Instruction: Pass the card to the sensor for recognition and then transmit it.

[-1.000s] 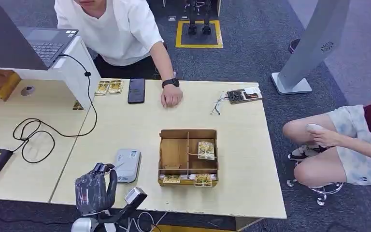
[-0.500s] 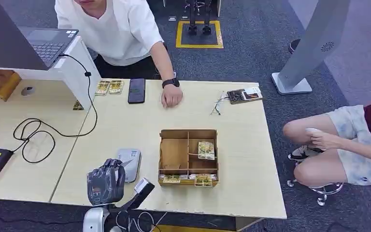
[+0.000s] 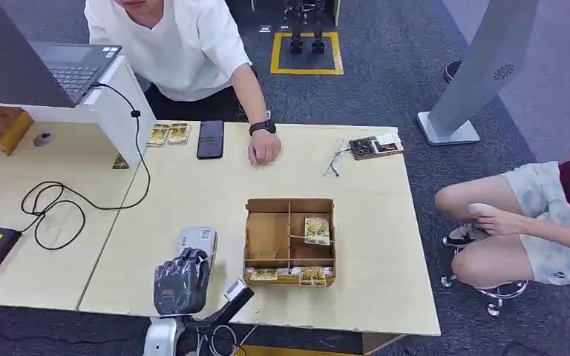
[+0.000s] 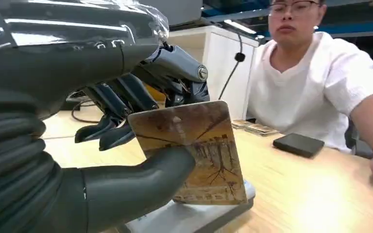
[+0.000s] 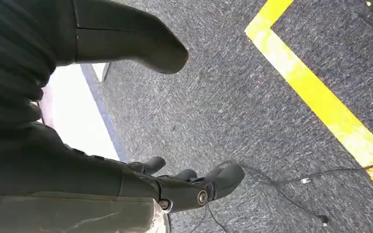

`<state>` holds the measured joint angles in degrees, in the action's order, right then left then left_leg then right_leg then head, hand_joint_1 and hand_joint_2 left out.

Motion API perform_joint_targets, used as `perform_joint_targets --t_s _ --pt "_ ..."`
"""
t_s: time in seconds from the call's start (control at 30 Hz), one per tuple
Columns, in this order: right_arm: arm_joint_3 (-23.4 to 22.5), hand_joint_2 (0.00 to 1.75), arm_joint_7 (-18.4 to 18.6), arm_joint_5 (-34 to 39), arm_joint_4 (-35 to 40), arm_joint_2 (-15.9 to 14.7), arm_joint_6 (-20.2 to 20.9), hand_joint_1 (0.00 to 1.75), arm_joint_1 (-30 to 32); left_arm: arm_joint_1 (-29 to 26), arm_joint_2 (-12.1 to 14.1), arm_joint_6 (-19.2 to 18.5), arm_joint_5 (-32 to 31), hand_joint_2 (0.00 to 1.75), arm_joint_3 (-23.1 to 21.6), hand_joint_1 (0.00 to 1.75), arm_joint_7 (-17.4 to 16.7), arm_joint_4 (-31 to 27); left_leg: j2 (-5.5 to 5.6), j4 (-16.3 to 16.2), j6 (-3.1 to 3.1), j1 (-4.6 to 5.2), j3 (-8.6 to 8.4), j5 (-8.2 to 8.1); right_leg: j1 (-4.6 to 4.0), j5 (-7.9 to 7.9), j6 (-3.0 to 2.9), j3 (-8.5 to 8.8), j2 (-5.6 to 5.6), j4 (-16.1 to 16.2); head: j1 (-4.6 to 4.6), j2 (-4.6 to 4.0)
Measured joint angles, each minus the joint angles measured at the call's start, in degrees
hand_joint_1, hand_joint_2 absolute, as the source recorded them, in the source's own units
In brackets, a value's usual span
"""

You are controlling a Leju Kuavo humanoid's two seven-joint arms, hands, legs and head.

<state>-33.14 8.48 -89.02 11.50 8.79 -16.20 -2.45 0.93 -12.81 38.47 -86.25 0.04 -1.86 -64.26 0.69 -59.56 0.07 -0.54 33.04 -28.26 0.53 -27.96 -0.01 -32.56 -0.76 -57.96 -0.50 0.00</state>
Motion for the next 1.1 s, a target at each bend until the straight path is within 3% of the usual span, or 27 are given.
perform_joint_targets --t_s 0.63,1.1 --pt "0.00 1.75 0.00 0.15 0.00 -0.04 -0.02 0.00 0.01 0.33 1.23 0.00 0.00 1.75 -1.09 1.75 -1.31 1.53 0.00 0.00 -0.06 -0.01 -0.10 0.04 0.00 0.04 -0.05 0.08 0.00 -0.02 0.00 0.00" --pt "0.00 1.75 -0.15 0.15 0.00 -0.04 -0.17 0.00 0.02 1.63 2.62 0.00 2.12 1.75 -2.97 1.75 -2.78 6.23 0.01 0.02 -0.06 0.00 -0.26 0.04 0.00 0.04 -0.05 0.28 0.03 -0.02 0.00 0.00"
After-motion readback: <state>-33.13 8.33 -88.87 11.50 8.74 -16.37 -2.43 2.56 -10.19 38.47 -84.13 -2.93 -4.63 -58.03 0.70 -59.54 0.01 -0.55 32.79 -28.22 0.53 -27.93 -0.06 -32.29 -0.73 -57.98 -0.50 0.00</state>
